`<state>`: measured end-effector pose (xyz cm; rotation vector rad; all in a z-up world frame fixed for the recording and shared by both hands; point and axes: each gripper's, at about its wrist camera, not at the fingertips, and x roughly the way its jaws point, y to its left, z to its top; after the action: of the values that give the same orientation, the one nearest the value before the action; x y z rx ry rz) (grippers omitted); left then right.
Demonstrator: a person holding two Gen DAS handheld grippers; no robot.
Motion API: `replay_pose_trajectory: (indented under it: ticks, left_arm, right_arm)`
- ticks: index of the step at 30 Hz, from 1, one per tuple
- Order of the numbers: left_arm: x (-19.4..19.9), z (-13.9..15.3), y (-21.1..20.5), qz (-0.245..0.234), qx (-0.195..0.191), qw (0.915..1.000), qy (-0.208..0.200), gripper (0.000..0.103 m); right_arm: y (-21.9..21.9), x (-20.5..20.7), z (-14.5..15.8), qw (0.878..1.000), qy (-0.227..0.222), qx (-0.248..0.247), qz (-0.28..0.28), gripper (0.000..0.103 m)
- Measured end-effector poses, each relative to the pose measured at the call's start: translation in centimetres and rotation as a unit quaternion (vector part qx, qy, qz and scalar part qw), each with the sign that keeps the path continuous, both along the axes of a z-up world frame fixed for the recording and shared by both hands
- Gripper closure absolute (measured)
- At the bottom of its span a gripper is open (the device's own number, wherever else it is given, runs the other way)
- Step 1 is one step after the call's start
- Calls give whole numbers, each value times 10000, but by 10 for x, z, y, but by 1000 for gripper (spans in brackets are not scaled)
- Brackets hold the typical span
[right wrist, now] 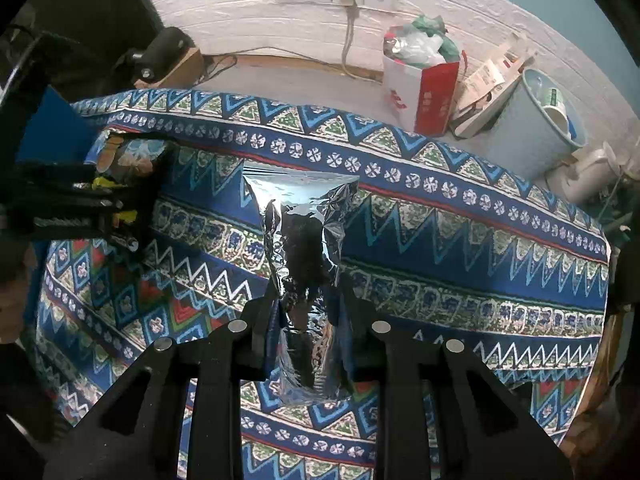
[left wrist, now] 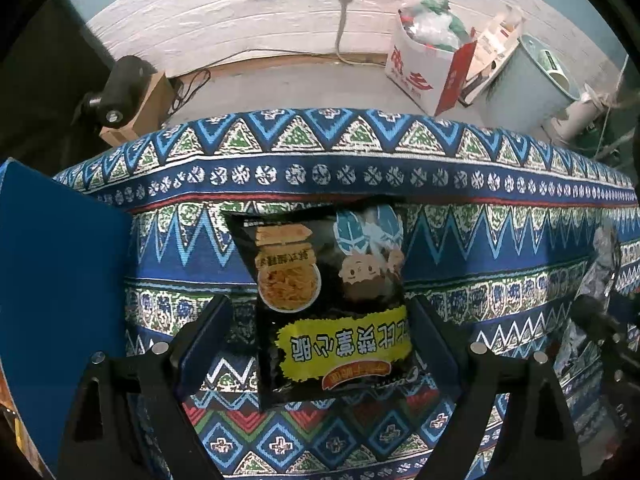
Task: Organize snacks
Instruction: 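Lift the black and silver bags and carry both over the box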
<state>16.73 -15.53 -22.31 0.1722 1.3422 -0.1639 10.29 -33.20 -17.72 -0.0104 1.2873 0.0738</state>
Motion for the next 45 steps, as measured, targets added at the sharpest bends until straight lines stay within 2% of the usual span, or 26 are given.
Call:
replay_pose_trajectory:
  ticks: [4,6,15,26,36,45]
  left_arm:
    - [-10,3,3,-99,-117,9999,-54,39]
    - [-14,6,5,-169,-168,9997,-97,45]
    - [-36,35,20,-257,-167,9986,-426,45]
    - [-58,90,51,-256,-265,9954,-883,45]
    - [-80,133,96,-136,-230,9908,-1324,45]
    - [-97,156,140,24,-250,9868,-1601,45]
  right_arm:
    - [1,2,2,10000,-59,57,-16,80]
    - [3,2,5,9999,-89,62,-16,80]
    - [23,4,26,9995,-282,73,94,80]
    - [59,3,62,9976,-612,133,304,80]
    - [101,2,96,9939,-901,327,549,80]
    - [148,9,120,9893,-1072,511,845,80]
